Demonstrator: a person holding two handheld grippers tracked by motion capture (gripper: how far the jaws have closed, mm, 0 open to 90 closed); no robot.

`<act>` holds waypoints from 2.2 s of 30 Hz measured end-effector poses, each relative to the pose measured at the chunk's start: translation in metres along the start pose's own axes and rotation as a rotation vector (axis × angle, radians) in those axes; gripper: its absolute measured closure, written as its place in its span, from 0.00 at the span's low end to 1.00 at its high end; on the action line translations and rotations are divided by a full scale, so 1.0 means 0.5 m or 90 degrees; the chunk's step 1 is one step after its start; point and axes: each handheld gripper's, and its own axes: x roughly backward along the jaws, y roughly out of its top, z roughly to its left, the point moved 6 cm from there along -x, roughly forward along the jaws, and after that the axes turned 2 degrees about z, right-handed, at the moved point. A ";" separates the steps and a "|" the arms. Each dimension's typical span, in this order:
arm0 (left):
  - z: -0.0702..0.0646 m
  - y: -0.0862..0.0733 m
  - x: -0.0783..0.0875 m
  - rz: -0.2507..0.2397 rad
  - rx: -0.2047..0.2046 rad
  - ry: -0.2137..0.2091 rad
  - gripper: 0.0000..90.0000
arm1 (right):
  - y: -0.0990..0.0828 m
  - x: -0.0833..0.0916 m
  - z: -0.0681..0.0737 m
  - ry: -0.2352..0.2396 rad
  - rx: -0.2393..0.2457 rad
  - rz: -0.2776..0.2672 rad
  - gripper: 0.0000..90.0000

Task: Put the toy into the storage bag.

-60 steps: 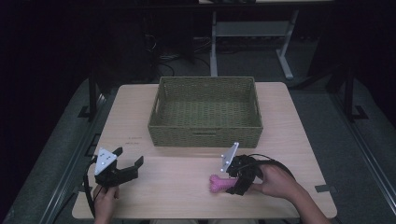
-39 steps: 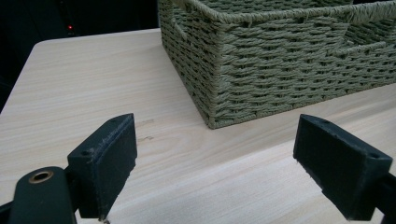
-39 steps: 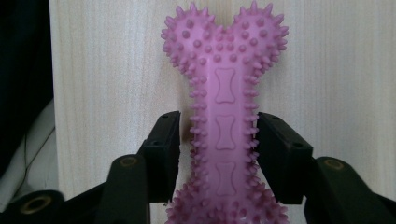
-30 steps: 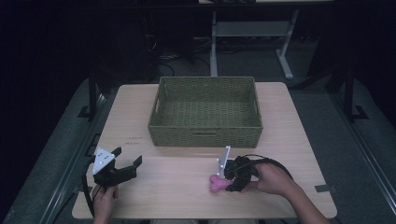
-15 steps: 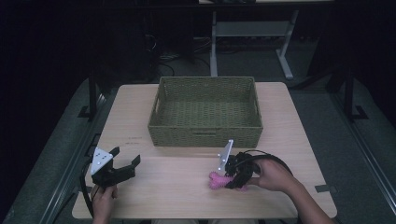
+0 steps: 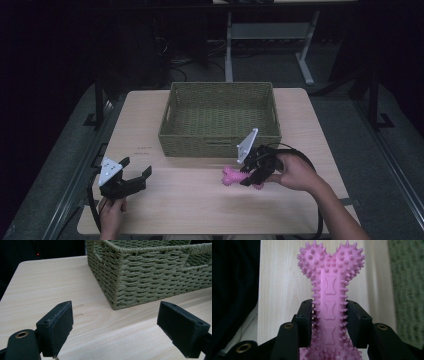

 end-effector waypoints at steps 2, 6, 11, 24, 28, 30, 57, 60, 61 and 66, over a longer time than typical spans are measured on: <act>0.001 0.001 0.000 -0.003 0.001 0.001 0.14 | 0.003 0.015 -0.007 0.001 -0.007 -0.010 0.65; 0.009 0.000 0.003 -0.003 0.007 0.005 0.14 | 0.007 0.038 -0.020 -0.001 -0.014 -0.019 0.65; 0.013 0.000 0.004 -0.005 0.010 0.007 0.14 | 0.014 0.056 -0.031 -0.001 -0.014 -0.021 0.65; 0.008 0.001 0.000 -0.004 0.005 0.002 0.14 | 0.031 0.083 -0.053 0.003 -0.017 -0.024 0.65; 0.007 0.001 0.001 -0.004 0.004 0.000 0.14 | 0.039 0.096 -0.066 0.001 -0.017 -0.027 0.65; 0.008 0.001 0.001 -0.003 0.003 0.000 0.14 | 0.043 0.103 -0.074 -0.003 -0.018 -0.025 0.65; 0.004 0.001 -0.005 0.000 0.002 -0.003 0.14 | 0.070 0.148 -0.179 -0.014 -0.043 -0.017 0.65; 0.005 0.002 -0.003 -0.003 0.001 -0.001 0.14 | 0.074 0.148 -0.196 -0.016 -0.048 -0.012 0.65; 0.006 0.002 -0.002 -0.004 0.003 0.000 0.14 | 0.074 0.147 -0.201 -0.016 -0.049 -0.008 0.65; 0.003 0.001 -0.001 -0.004 0.004 -0.002 0.14 | 0.074 0.144 -0.221 -0.015 -0.056 -0.004 0.65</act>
